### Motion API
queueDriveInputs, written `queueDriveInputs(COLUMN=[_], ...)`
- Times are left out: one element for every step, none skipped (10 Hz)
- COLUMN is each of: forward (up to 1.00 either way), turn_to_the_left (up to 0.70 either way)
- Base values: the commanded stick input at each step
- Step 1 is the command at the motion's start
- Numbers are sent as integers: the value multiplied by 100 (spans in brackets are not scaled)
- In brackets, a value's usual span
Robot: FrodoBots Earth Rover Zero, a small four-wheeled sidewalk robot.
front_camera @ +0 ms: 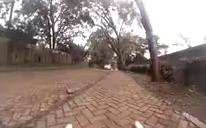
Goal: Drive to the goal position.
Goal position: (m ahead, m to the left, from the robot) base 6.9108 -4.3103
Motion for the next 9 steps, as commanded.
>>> queueDriveInputs(forward=[70, 70, 70, 70, 70, 70, 70, 70, 70], turn_to_the_left=[-33, -35, -35, -35, -32, -29, 5, 2, 0])
